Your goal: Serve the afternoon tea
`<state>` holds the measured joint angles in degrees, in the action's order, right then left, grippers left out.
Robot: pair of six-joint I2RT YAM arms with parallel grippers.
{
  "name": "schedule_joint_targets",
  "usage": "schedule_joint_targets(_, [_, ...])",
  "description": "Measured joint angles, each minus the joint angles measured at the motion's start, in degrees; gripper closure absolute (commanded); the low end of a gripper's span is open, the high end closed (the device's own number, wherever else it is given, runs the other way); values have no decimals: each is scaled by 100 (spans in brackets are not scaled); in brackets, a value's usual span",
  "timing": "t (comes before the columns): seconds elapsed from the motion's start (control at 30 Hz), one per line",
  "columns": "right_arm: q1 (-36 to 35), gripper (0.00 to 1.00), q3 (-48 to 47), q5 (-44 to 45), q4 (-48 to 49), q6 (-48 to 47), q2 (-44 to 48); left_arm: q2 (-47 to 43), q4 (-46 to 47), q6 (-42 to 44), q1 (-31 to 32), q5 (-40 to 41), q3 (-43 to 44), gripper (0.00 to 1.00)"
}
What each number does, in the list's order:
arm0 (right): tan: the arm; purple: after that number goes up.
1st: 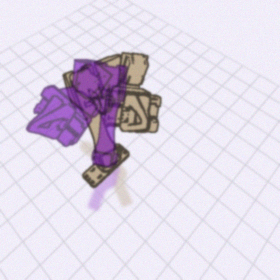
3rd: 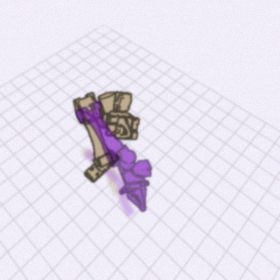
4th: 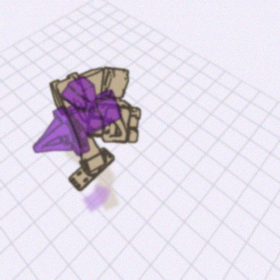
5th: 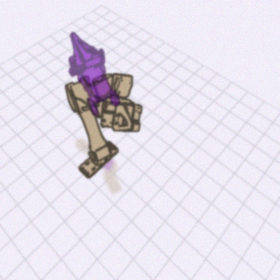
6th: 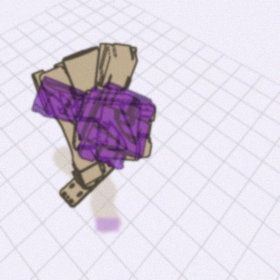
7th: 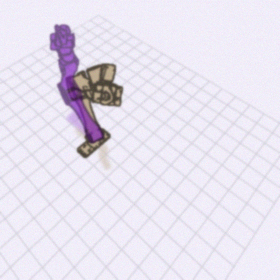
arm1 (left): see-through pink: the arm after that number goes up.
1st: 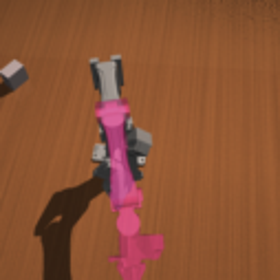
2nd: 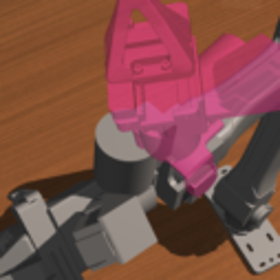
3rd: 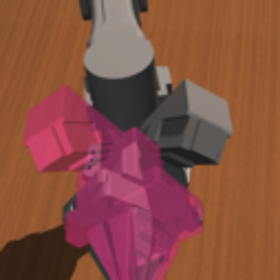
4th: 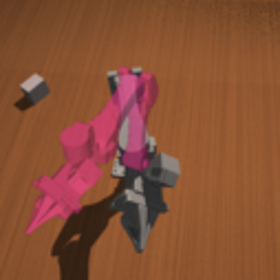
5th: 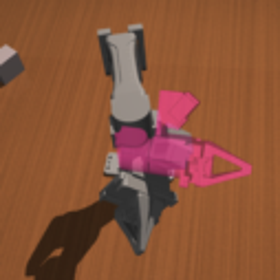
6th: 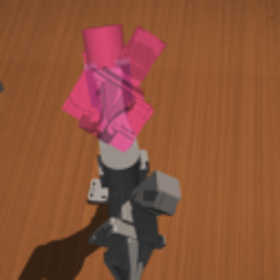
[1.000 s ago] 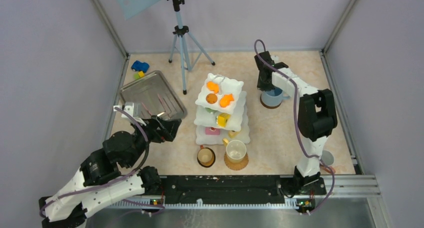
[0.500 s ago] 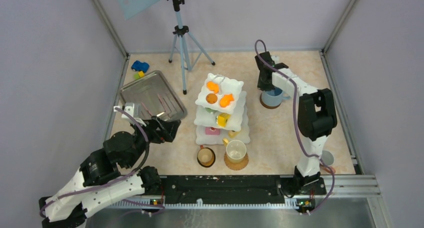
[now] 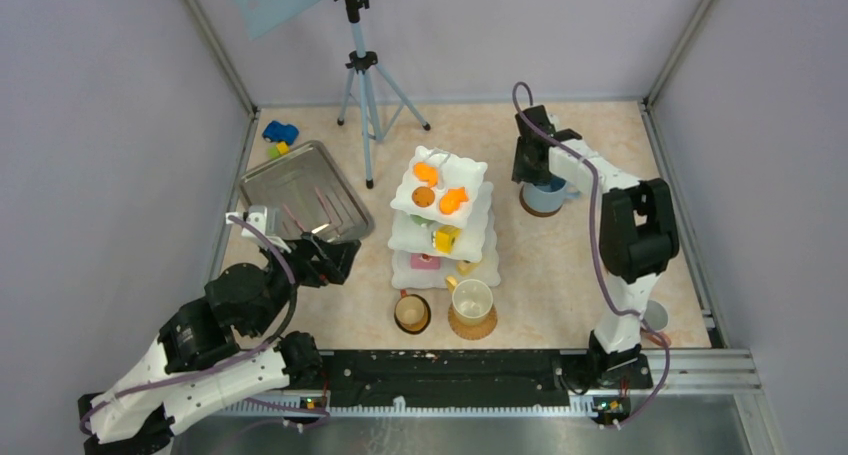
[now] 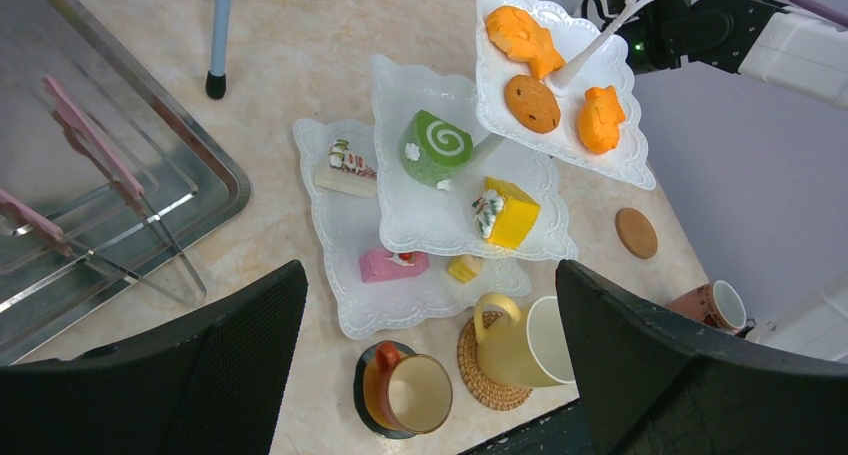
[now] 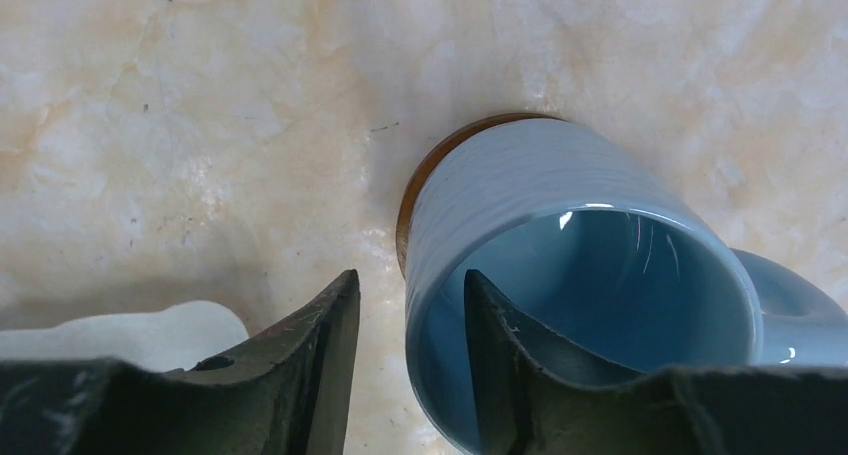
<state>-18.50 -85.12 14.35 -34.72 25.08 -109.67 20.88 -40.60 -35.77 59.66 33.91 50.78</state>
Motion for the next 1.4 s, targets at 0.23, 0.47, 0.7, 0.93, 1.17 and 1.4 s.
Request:
schedule_joint_targets(0.23, [-26, 33, -7, -72, -315, -472, 660, 0, 0, 0, 0, 2, 0, 1])
schedule_joint_targets(0.47, [-50, 23, 1073, 308, 94, -1128, 3823, -2, 243, 216, 0, -4, -212, 1])
schedule_joint_targets(0.7, [1019, 19, 3156, 647, 57, -861, 6284, -11, 498, 575, 0, -22, -529, 1])
schedule_joint_targets(0.93, [3025, 19, 4354, -466, 177, 424, 5386, -9, 673, 863, 0, -177, -599, 1])
schedule_joint_targets(1.17, [3480, 18, 4745, -992, 767, 1355, 4334, -52, 691, 894, 0, -262, -599, 1])
schedule_joint_targets(1.4, [3482, 19, 5071, -1029, 1296, 1709, 4057, -177, 649, 894, 0, -210, -599, 1])
